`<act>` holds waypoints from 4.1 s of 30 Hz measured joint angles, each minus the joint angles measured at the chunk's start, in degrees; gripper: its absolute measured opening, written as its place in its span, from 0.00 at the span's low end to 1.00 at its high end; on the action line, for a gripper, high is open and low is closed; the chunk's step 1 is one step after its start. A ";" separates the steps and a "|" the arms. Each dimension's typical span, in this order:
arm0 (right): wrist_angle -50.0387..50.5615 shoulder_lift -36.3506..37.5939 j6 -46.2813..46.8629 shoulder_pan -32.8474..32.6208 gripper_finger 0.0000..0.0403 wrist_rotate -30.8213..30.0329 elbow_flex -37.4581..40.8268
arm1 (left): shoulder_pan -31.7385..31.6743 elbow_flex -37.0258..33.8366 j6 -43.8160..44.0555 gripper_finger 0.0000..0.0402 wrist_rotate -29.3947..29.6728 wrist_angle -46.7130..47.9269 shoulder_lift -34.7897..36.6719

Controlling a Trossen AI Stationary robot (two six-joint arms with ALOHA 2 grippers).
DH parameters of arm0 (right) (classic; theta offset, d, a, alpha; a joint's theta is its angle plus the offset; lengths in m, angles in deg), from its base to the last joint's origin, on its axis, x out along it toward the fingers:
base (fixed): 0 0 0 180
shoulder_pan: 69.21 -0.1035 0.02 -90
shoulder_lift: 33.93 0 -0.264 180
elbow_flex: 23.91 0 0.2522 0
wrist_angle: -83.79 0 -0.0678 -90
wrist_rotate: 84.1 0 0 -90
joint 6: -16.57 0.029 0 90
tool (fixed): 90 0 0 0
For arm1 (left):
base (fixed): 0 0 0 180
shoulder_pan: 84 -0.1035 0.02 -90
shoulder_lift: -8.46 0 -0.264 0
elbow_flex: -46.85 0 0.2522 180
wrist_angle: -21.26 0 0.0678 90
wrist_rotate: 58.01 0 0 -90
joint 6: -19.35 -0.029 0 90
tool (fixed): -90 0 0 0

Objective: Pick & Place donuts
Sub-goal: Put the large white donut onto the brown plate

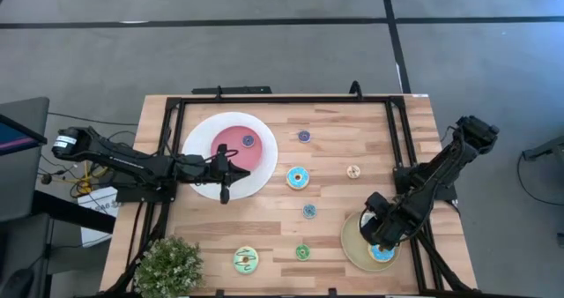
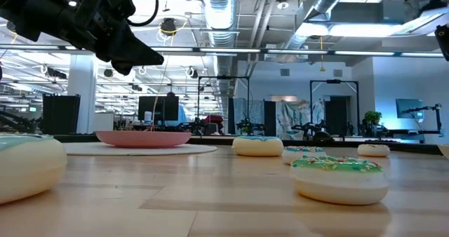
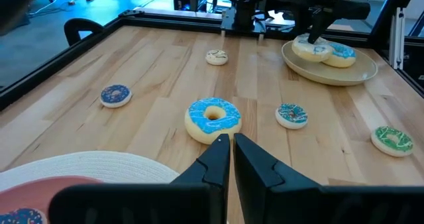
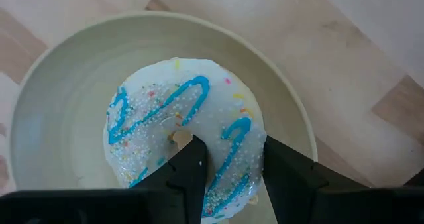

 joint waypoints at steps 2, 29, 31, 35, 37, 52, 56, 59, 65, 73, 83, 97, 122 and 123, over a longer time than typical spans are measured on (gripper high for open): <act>0.01 0.00 0.00 -0.05 0.31 0.00 0.00 | 0.00 0.00 0.00 0.03 0.00 -0.01 0.00; -1.15 0.00 -0.04 0.03 0.33 -1.53 -0.02 | 0.00 0.00 -0.02 0.03 0.02 -0.01 0.00; -1.15 0.00 -0.04 0.03 0.34 -1.54 -0.02 | 0.00 0.00 -0.02 0.03 0.02 -0.01 0.00; -1.13 0.00 -0.04 0.03 0.37 -1.53 -0.02 | 0.00 0.00 -0.02 0.03 0.02 -0.01 0.00; -1.02 0.00 -0.03 0.03 0.38 -1.53 -0.02 | 0.00 0.00 0.12 0.03 0.02 0.00 0.00; 1.25 0.00 -0.92 0.03 0.42 -1.55 -0.04 | 0.00 0.00 0.55 0.03 0.00 0.01 0.00; 1.25 0.00 -1.55 0.06 0.41 -1.57 -0.04 | 0.02 0.00 0.63 0.03 0.00 0.00 0.00; 1.25 0.00 -1.64 0.06 0.40 -1.57 -0.04 | 0.00 0.00 0.63 0.03 0.00 -0.01 0.00; 1.38 0.00 -1.72 0.06 0.38 -1.49 -0.49 | 0.01 0.00 0.63 0.03 0.00 -0.01 0.00; 4.19 0.00 -6.01 0.14 0.37 -1.19 -6.75 | 0.00 0.00 0.63 0.03 0.00 -0.01 0.00; -5.13 0.00 0.23 -3.47 0.37 5.85 -5.77 | 0.00 0.00 0.63 0.03 0.00 -0.01 0.00; -3.68 0.00 6.43 -3.32 0.37 6.05 -0.61 | 0.01 0.00 0.63 0.03 0.00 -0.01 0.00; -1.34 0.00 6.56 -2.00 0.37 5.15 -0.61 | 0.00 0.00 0.61 0.03 0.02 -0.01 0.00; -1.43 0.00 6.02 -2.00 0.37 6.12 -0.61 | 0.00 0.00 0.61 0.03 0.00 -0.01 0.00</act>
